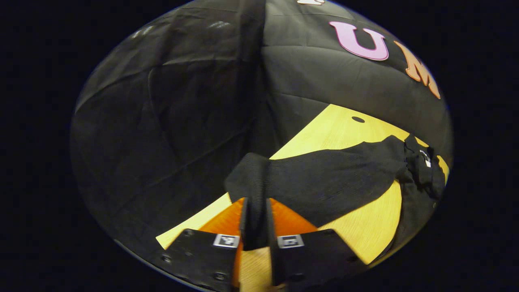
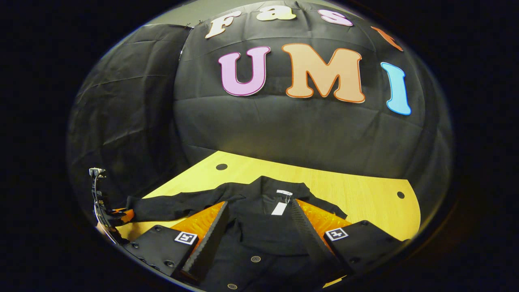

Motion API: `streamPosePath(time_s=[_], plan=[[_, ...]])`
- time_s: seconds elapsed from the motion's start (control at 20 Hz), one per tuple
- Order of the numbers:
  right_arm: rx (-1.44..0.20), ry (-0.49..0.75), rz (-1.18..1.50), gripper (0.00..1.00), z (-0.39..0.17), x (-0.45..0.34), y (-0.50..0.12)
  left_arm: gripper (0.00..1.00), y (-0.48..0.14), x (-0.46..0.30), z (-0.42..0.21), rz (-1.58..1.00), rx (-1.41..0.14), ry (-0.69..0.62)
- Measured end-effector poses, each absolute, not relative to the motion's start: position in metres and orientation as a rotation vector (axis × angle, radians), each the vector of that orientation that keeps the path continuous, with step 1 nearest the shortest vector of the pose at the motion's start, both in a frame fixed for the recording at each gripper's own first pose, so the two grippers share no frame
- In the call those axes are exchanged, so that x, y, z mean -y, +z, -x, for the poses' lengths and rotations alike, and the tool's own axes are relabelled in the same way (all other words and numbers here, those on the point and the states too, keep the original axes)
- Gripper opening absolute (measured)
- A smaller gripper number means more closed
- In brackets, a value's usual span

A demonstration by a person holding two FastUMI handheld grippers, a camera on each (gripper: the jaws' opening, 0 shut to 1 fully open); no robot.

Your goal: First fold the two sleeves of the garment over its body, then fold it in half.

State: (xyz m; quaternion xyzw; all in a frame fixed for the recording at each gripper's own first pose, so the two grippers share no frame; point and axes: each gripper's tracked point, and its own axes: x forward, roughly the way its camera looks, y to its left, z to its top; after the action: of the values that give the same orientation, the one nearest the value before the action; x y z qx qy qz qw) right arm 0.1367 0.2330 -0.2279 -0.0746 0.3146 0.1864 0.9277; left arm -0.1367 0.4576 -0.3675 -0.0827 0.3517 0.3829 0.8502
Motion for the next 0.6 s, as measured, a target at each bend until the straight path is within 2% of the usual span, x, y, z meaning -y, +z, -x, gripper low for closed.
streamPosePath(time_s=[0.05,0.1,0.25,0.6], plan=[[-0.649,0.383,0.149,0.98,-0.134,-0.228,-0.227,0.07,-0.366,-0.457,0.14,0.161,-0.769,0.806],[-0.642,0.378,0.151,0.98,-0.133,-0.223,-0.225,0.0,-0.363,-0.455,0.138,0.153,-0.789,0.796],[-0.64,0.36,0.138,0.98,-0.128,-0.202,-0.224,0.0,-0.336,-0.438,0.115,0.181,-0.743,0.725],[-0.639,0.301,0.092,0.98,-0.122,-0.153,-0.222,0.0,-0.251,-0.391,0.013,0.1,-0.527,0.548]])
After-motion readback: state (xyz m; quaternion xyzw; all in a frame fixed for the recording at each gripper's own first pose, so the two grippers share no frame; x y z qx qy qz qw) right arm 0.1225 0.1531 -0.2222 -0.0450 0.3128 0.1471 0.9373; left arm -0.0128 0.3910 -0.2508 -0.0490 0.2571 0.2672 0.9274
